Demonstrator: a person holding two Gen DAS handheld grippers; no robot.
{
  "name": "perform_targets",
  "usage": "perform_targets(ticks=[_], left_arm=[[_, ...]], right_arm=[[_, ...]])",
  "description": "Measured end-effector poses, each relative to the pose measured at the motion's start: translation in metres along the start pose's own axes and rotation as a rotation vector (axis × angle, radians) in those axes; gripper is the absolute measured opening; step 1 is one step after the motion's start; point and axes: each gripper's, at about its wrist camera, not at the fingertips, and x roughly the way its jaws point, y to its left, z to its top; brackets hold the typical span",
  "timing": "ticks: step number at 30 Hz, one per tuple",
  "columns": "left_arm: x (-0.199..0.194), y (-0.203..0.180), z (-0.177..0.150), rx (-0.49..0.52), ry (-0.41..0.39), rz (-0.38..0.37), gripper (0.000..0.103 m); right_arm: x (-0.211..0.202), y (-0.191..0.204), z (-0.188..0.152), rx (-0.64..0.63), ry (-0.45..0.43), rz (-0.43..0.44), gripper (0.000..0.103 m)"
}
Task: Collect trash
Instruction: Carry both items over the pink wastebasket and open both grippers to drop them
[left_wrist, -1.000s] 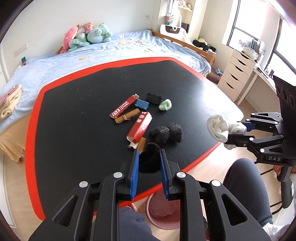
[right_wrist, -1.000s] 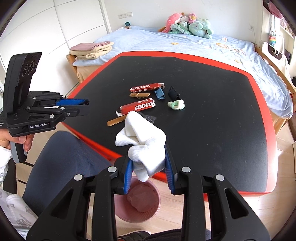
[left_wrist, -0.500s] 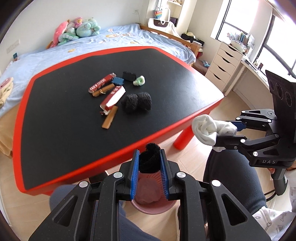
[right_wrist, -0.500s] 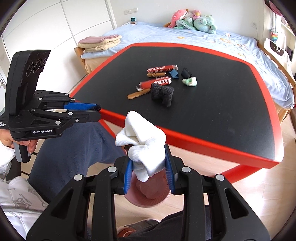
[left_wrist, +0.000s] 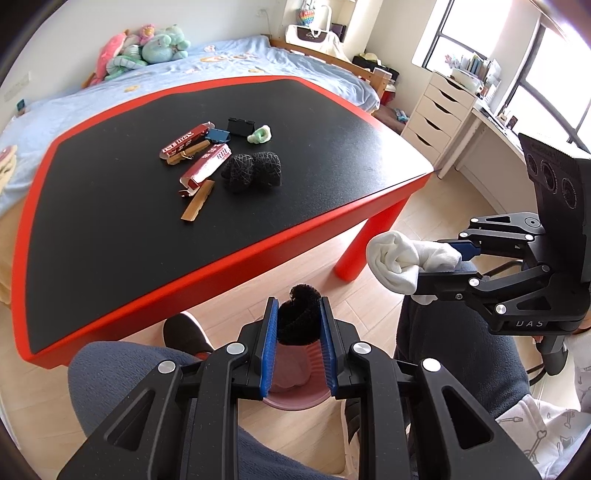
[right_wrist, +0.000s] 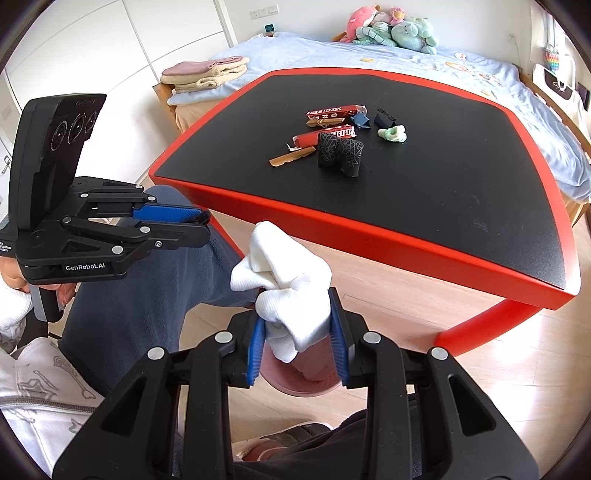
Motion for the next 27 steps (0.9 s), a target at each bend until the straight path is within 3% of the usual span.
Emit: perform_targets(ticks=[2, 3, 4, 5, 6, 8, 14, 27], left_arm=[[0.0, -0.001, -0.001, 0.001, 0.004, -0.014, 0.025], [0.0, -0.002, -0.002, 0.004, 0.004, -0.018, 0.028], [0.001, -0.002, -0.001, 0.007, 0.004, -0.013, 0.042], [0.0, -0.002, -0.002, 0.006, -0.003, -0.007, 0.06], [-0.001, 0.0, -0.002, -0.003, -0.014, -0.002, 0.068], [-0.004, 0.003, -0.002, -0.018, -0.031, 0.01, 0.088], [-0.008, 0.01, 0.0, -0.038, -0.041, 0.05, 0.095], [-0.01, 0.015, 0.004, -0.047, -0.041, 0.067, 0.095]], right_arm=[[0.001, 0.0, 0.0, -0.001, 0.004, 0.014, 0.036], [0.0, 0.001, -0.001, -0.004, 0.007, 0.016, 0.046], [0.0, 0.0, -0.001, -0.004, 0.008, 0.016, 0.054], [0.0, -0.001, -0.001, 0.0, 0.007, 0.011, 0.071], [0.0, -0.002, -0.001, 0.005, 0.006, 0.002, 0.086], [0.001, -0.006, -0.001, 0.019, 0.005, -0.02, 0.091], [0.003, -0.015, -0.003, 0.065, 0.019, -0.045, 0.096], [0.002, -0.017, -0.001, 0.09, 0.013, -0.039, 0.098]])
